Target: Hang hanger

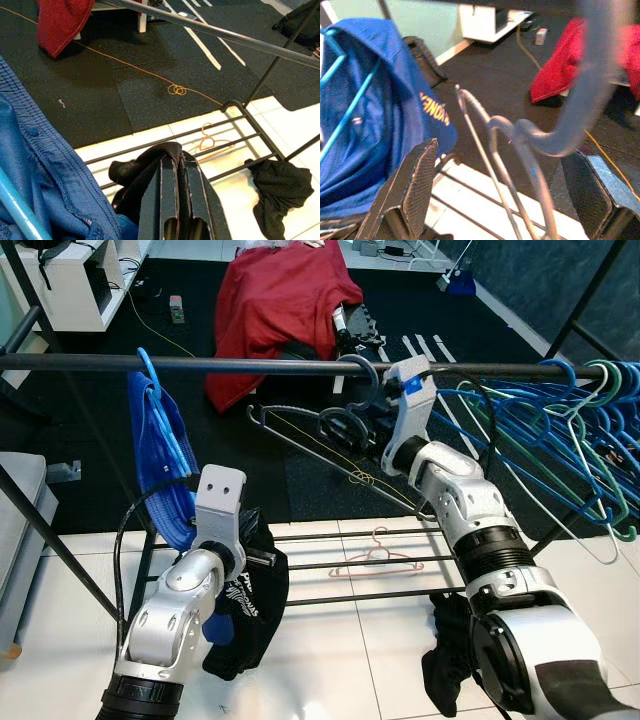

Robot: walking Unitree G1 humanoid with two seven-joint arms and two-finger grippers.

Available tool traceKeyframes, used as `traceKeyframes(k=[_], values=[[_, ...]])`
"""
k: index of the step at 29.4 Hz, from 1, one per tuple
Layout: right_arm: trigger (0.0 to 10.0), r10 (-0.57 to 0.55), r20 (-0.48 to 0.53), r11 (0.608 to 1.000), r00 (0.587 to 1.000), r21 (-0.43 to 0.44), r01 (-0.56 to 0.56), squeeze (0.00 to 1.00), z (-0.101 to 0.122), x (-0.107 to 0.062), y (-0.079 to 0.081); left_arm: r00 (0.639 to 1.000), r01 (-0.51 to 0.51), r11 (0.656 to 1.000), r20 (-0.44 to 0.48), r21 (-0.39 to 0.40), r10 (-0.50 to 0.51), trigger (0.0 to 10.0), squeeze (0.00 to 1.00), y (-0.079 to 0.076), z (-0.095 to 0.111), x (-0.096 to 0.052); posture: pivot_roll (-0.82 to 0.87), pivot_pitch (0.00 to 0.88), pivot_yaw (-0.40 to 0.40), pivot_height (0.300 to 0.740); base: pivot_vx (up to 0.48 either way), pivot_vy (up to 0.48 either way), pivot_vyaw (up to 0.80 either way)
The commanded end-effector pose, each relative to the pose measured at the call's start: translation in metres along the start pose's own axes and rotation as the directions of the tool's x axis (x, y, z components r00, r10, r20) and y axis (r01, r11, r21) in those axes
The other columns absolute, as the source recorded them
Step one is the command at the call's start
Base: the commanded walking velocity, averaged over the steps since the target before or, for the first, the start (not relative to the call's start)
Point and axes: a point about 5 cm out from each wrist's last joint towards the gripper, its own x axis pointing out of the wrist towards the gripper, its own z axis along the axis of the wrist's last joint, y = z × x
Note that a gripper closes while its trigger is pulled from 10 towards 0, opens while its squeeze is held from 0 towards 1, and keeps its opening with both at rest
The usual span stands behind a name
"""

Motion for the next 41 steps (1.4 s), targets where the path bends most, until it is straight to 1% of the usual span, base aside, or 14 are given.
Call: traceKeyframes(k=[1, 10, 12, 13, 15, 16, 18, 19, 21, 22, 26, 27, 28, 41], values=[[10.0, 0.040, -0.005, 0.998, 0.999, -0.039, -0.040, 0.00, 0.004, 0.002, 0.000, 1.000, 0.005, 1.000, -0.012, 0.015, -0.005, 10.0, 0.00, 0.002, -0.001, 0.000, -0.05, 0.205, -0.049, 0.740, 0.000, 0.000, 0.00], [10.0, 0.061, -0.027, 0.991, 0.998, -0.118, -0.064, 0.00, 0.011, 0.007, -0.003, 1.000, 0.005, 1.000, -0.011, 0.019, -0.005, 10.0, 0.00, 0.003, 0.001, 0.001, -0.06, 0.205, -0.051, 0.740, 0.000, 0.000, 0.00], [9.3, 0.069, -0.031, 0.989, 0.997, -0.128, -0.073, 0.00, 0.012, 0.008, -0.003, 1.000, 0.007, 1.000, -0.011, 0.019, -0.006, 10.0, 0.00, 0.003, 0.001, 0.001, -0.06, 0.206, -0.050, 0.740, 0.000, 0.000, 0.00], [7.8, 0.072, -0.033, 0.988, 0.997, -0.132, -0.076, 0.00, 0.012, 0.008, -0.003, 1.000, 0.008, 1.000, -0.011, 0.019, -0.007, 10.0, 0.00, 0.003, 0.001, 0.000, -0.06, 0.206, -0.050, 0.740, 0.000, 0.000, 0.00], [7.8, 0.074, -0.034, 0.988, 0.997, -0.136, -0.078, 0.00, 0.013, 0.009, -0.003, 1.000, 0.009, 1.000, -0.011, 0.020, -0.009, 10.0, 0.00, 0.003, 0.001, 0.000, -0.06, 0.206, -0.050, 0.740, 0.000, 0.000, 0.00], [6.9, 0.074, -0.036, 0.987, 0.997, -0.142, -0.079, 0.00, 0.015, 0.009, -0.004, 1.000, 0.011, 1.000, -0.012, 0.019, -0.011, 10.0, 0.00, 0.003, 0.001, 0.001, -0.06, 0.206, -0.051, 0.740, 0.000, 0.000, 0.00], [6.8, 0.068, -0.040, 0.987, 0.997, -0.146, -0.073, 0.00, 0.018, 0.010, -0.006, 1.000, 0.014, 1.000, -0.015, 0.018, -0.013, 10.0, 0.00, 0.002, 0.000, 0.001, -0.06, 0.208, -0.050, 0.740, 0.000, 0.000, 0.00], [5.8, 0.068, -0.040, 0.987, 0.997, -0.144, -0.073, 0.00, 0.019, 0.010, -0.006, 1.000, 0.014, 1.000, -0.016, 0.017, -0.014, 10.0, 0.00, 0.002, 0.000, 0.001, -0.06, 0.209, -0.051, 0.740, 0.000, 0.000, 0.00], [5.8, 0.067, -0.041, 0.987, 0.997, -0.144, -0.072, 0.00, 0.019, 0.010, -0.007, 1.000, 0.015, 1.000, -0.017, 0.017, -0.015, 10.0, 0.00, 0.002, 0.000, 0.001, -0.06, 0.209, -0.051, 0.740, 0.000, 0.000, 0.00], [3.0, 0.065, -0.043, 0.987, 0.997, -0.144, -0.070, 0.00, 0.020, 0.010, -0.007, 1.000, 0.017, 1.000, -0.018, 0.016, -0.017, 10.0, 0.00, 0.001, -0.001, 0.001, -0.06, 0.210, -0.051, 0.740, 0.000, 0.000, 0.00], [3.0, 0.062, -0.046, 0.987, 0.997, -0.146, -0.068, 0.00, 0.020, 0.010, -0.008, 1.000, 0.020, 1.000, -0.019, 0.016, -0.019, 10.0, 0.00, 0.001, -0.001, 0.001, -0.06, 0.210, -0.051, 0.740, 0.000, 0.000, 0.00], [5.8, 0.061, -0.059, 0.986, 0.996, -0.150, -0.069, 0.00, 0.020, 0.010, -0.009, 1.000, 0.022, 1.000, -0.021, 0.015, -0.022, 10.0, 0.00, 0.001, -0.001, 0.001, -0.06, 0.212, -0.051, 0.740, 0.000, 0.000, 0.00], [10.0, 0.060, -0.076, 0.986, 0.995, -0.153, -0.071, 0.00, 0.020, 0.010, -0.009, 0.999, 0.026, 1.000, -0.025, 0.015, -0.026, 10.0, 0.00, 0.000, -0.001, 0.001, -0.06, 0.213, -0.051, 0.740, 0.000, 0.000, 0.00], [10.0, 0.073, -0.169, 0.983, 0.983, -0.153, -0.100, 0.00, 0.021, 0.010, -0.012, 0.997, 0.059, 0.998, -0.045, 0.012, -0.059, 10.0, 0.00, -0.002, -0.004, 0.001, -0.07, 0.215, -0.053, 0.740, 0.000, 0.000, 0.00]])
